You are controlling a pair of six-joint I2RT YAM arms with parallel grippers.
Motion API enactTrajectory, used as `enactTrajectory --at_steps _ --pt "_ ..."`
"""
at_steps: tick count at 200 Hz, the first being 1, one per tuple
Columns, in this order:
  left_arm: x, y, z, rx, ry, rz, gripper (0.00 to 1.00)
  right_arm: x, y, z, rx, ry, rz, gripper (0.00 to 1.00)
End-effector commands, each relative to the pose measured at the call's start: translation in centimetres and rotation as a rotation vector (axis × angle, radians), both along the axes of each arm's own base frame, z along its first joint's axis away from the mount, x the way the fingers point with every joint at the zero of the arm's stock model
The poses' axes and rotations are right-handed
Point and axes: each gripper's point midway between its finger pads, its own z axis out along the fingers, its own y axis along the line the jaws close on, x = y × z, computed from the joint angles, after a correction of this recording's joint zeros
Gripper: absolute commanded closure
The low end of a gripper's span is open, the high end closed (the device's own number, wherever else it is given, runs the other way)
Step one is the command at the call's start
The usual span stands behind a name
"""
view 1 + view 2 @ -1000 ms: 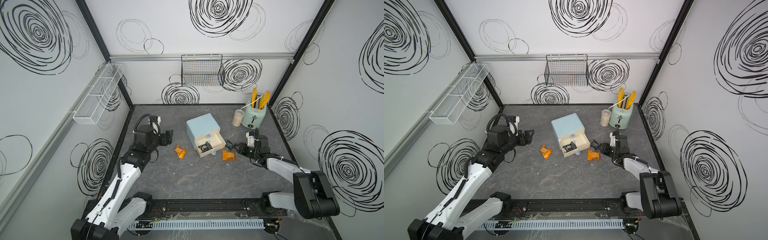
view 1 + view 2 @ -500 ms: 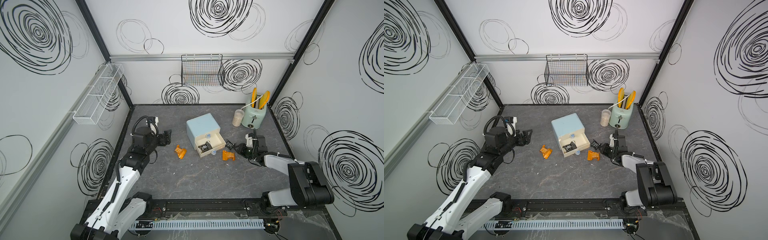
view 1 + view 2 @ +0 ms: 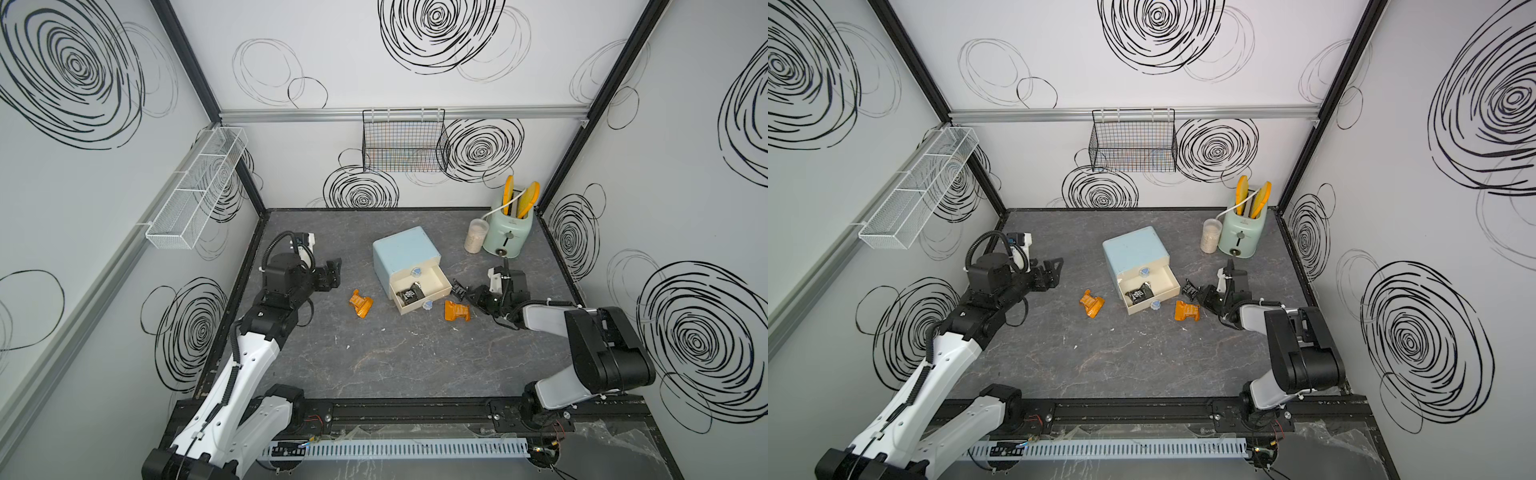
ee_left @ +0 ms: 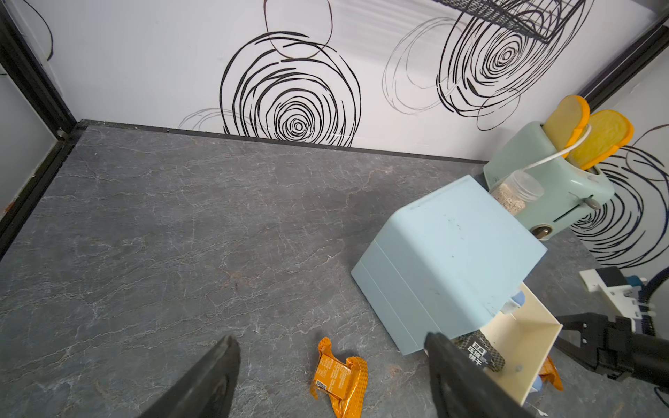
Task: Place the cookies into the drawer by color
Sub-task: Pick up the cookie at the center of the board.
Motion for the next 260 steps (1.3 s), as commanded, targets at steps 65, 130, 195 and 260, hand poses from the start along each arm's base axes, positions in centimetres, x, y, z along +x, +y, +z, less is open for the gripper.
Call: enactTrajectory --at_steps 65,130,195,260 --pt "0.4 0.4 0.7 -0.018 -0.039 0.004 0.16 1.4 0.5 1.6 0.037 -0.053 -0.005 1.0" --pt "0.5 0.6 0.6 -0.026 -0.037 0.007 0.15 1.1 -2.3 5.0 -0.107 -0.132 -0.064 1.0" --pt "0.4 0.7 0.8 -0.03 -0.043 0.006 0.16 0.8 -2.4 11.2 -0.14 -0.276 -0.012 1.0" --pt "0.4 0.8 0.9 -0.036 -0.047 0.01 0.16 -0.2 1.5 14.6 0.039 -0.294 0.169 1.0"
